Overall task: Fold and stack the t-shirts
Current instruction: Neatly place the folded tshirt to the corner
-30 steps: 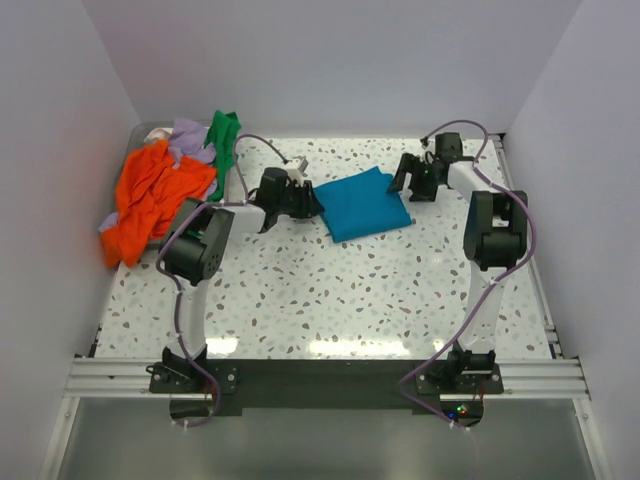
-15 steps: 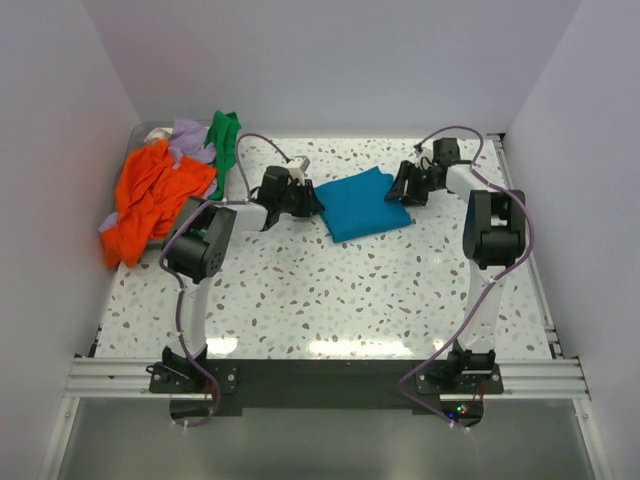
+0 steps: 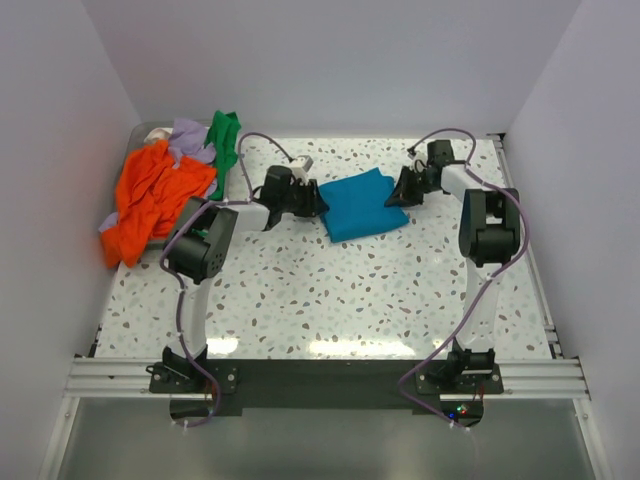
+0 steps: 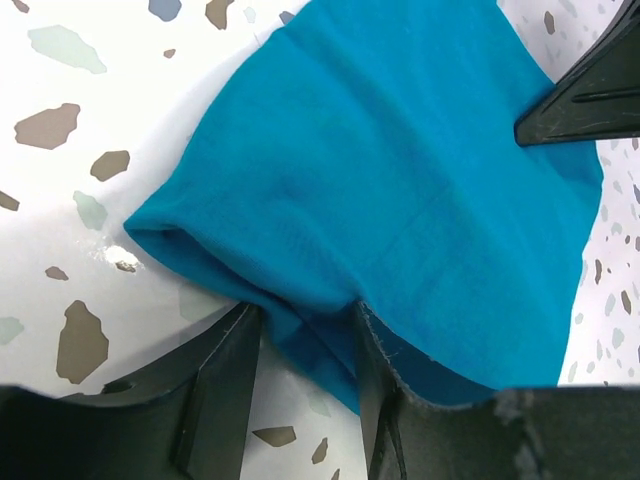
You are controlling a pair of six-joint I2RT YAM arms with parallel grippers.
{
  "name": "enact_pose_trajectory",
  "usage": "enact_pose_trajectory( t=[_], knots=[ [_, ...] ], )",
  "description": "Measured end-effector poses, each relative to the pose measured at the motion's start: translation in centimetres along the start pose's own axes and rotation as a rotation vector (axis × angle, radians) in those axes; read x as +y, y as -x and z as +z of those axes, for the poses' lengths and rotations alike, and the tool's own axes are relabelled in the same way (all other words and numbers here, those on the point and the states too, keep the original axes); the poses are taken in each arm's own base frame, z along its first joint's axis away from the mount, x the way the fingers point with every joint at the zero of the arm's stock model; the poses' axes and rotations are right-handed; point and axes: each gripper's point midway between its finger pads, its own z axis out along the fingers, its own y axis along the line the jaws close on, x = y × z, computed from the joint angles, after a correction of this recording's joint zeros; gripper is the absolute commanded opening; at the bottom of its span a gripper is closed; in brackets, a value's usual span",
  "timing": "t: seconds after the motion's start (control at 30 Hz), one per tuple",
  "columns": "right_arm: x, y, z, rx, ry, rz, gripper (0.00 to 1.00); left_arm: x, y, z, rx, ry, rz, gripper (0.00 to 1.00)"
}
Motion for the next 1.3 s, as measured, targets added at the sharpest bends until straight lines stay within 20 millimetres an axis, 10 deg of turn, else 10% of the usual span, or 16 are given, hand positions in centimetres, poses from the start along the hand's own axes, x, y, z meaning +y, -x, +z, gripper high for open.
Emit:
enact_pose_trajectory(
  t=[0.73, 1.3],
  knots=[
    [-3.4, 5.2, -3.2, -0.112, -0.346, -0.02, 0.0, -4.2, 5.4, -6.3, -0.14, -0.013, 0.082, 0.55],
    [-15.7, 5.4, -11.3, -0.135, -0.736, 0.117, 0.0, -4.5, 4.8, -9.5, -0.161, 0.019, 0.113, 0.57]
  ],
)
